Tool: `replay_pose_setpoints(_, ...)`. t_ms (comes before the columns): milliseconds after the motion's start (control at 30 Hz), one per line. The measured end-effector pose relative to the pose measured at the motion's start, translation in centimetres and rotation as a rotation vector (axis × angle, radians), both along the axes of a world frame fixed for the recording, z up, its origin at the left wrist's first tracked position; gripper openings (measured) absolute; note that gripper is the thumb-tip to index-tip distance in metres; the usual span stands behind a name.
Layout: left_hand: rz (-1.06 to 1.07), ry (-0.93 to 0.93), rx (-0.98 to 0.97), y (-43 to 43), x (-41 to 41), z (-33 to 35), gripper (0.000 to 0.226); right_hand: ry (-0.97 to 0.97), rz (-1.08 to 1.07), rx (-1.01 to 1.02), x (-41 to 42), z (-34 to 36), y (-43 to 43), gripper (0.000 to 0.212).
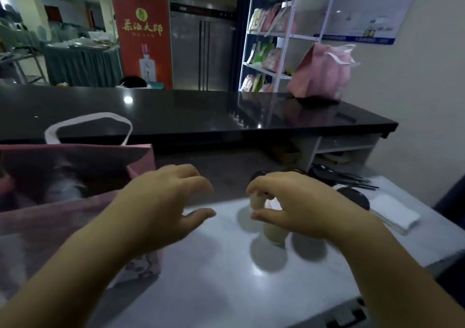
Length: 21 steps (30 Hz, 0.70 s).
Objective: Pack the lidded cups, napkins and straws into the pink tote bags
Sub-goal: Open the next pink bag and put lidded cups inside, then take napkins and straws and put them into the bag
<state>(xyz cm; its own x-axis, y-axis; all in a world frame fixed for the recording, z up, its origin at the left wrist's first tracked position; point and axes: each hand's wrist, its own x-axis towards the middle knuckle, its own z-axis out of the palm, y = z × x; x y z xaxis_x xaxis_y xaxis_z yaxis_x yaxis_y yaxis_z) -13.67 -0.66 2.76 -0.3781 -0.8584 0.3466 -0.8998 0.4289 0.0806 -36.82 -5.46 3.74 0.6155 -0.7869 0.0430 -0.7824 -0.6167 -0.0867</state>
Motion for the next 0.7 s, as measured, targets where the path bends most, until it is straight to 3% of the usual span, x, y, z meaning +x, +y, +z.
replay_pose_setpoints(267, -0.052, 0.043, 0.051, -1.0, -15.8, -4.9, 0.038, 0.077, -0.207, 0.108, -15.9, -3.8, 0.0, 0.038)
replay_pose_setpoints(700, -0.279, 0.13, 0.147, -9.8, -35.4, -9.9, 0.039, -0.009, -0.589, 0.091, -34.5, -8.8, -5.9, 0.045)
